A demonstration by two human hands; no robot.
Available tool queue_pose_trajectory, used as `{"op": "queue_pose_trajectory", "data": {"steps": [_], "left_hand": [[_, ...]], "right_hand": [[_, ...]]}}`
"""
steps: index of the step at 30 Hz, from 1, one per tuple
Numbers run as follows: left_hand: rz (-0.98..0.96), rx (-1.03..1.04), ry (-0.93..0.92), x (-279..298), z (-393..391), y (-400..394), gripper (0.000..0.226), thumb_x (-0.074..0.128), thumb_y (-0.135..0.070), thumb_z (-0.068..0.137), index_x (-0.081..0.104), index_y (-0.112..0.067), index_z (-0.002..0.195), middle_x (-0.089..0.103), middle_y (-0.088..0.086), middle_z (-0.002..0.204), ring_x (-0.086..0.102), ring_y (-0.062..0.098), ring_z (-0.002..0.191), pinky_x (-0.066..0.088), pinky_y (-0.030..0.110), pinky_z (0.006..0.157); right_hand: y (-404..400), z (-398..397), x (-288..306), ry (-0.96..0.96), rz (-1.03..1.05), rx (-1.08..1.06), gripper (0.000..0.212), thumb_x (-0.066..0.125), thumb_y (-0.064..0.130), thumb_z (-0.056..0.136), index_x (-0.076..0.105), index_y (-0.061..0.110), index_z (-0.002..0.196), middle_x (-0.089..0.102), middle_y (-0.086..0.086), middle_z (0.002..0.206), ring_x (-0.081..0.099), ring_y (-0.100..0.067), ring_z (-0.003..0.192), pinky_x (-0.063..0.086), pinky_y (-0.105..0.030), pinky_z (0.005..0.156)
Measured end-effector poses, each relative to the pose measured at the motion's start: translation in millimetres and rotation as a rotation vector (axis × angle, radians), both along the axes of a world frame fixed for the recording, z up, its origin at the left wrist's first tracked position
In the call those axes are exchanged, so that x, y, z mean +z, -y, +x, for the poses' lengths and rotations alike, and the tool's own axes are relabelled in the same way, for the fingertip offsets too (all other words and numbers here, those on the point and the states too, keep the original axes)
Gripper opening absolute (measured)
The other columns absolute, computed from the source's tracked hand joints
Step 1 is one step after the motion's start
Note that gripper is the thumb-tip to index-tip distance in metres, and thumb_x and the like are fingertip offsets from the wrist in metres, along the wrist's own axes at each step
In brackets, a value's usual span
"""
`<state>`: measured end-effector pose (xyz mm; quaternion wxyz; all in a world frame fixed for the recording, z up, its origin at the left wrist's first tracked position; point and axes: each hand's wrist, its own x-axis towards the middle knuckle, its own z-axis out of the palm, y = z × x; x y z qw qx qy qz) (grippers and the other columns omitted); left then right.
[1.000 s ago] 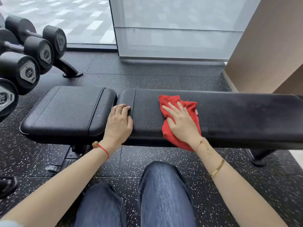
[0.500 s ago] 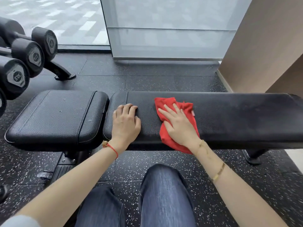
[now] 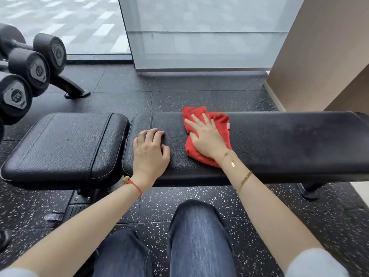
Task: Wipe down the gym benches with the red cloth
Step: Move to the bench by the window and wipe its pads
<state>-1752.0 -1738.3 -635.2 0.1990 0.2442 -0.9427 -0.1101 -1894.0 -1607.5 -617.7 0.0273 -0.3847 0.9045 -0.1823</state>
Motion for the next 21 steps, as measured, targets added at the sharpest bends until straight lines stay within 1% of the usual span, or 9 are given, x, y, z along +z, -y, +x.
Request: {"op": "queue_pose_trajectory", "data": {"steps": [3,5,8,10,14,16,19,21], "left_hand": [[0.003,-0.007,0.003,0,0,0,0.042,0.051,-0.023,0.087,0.058,-0.015,0.128,0.055,0.002,0.135,0.042,0.027,0.129,0.032,0.045,0.111],[0.004,-0.014,0.008,0,1,0,0.042,0.05,-0.024,0.088,0.057,-0.015,0.129,0.054,0.002,0.136,0.041,0.026,0.13,0.031,0.044,0.112],[-0.005,-0.009,0.014,-2,2,0,0.043,0.049,-0.024,0.09,0.056,-0.015,0.131,0.053,0.003,0.138,0.04,0.026,0.131,0.03,0.043,0.112],[-0.004,-0.005,0.014,-2,2,-2,0.043,0.049,-0.023,0.09,0.056,-0.013,0.132,0.053,0.004,0.139,0.04,0.027,0.131,0.031,0.045,0.112],[-0.021,0.001,0.015,0,0,-5,0.043,0.049,-0.021,0.088,0.057,-0.01,0.128,0.055,0.008,0.136,0.043,0.032,0.128,0.033,0.047,0.109],[-0.022,0.002,0.015,0,0,-6,0.043,0.048,-0.021,0.087,0.058,-0.01,0.127,0.055,0.009,0.135,0.044,0.033,0.126,0.034,0.047,0.109],[-0.02,0.003,0.008,0,0,-5,0.044,0.046,-0.022,0.087,0.058,-0.01,0.127,0.056,0.009,0.135,0.044,0.032,0.127,0.034,0.046,0.108],[-0.018,-0.001,0.0,-1,0,-4,0.043,0.047,-0.022,0.086,0.059,-0.01,0.127,0.056,0.009,0.134,0.044,0.032,0.126,0.034,0.046,0.108]], "right_hand": [[-25,27,-6,-0.004,-0.051,0.11,0.053,0.046,0.022,0.095,0.038,0.032,0.147,0.025,0.007,0.159,0.007,-0.024,0.15,0.001,-0.042,0.122],[-53,26,-7,0.004,-0.065,0.101,0.053,0.047,0.02,0.095,0.039,0.032,0.146,0.026,0.008,0.158,0.008,-0.022,0.15,0.001,-0.04,0.122],[-87,6,-6,0.005,-0.068,-0.027,0.05,0.046,0.018,0.096,0.041,0.031,0.145,0.027,0.008,0.158,0.009,-0.023,0.15,0.003,-0.041,0.121],[-98,-17,-4,0.009,-0.048,-0.141,0.049,0.044,0.018,0.097,0.041,0.029,0.145,0.027,0.005,0.159,0.009,-0.026,0.15,0.003,-0.044,0.121],[-72,-49,4,0.0,0.043,-0.303,0.052,0.039,0.022,0.097,0.035,0.027,0.149,0.02,0.001,0.161,0.006,-0.032,0.15,0.001,-0.049,0.122],[-44,-45,6,0.006,0.063,-0.268,0.053,0.038,0.024,0.097,0.032,0.028,0.15,0.018,0.001,0.162,0.006,-0.031,0.15,0.0,-0.049,0.122],[-8,-12,4,-0.002,0.035,-0.085,0.054,0.039,0.025,0.097,0.032,0.029,0.149,0.019,0.003,0.161,0.006,-0.029,0.15,0.001,-0.048,0.122],[-4,14,0,-0.011,0.0,0.027,0.054,0.042,0.023,0.096,0.035,0.03,0.148,0.022,0.004,0.16,0.006,-0.027,0.15,0.001,-0.046,0.122]]}}
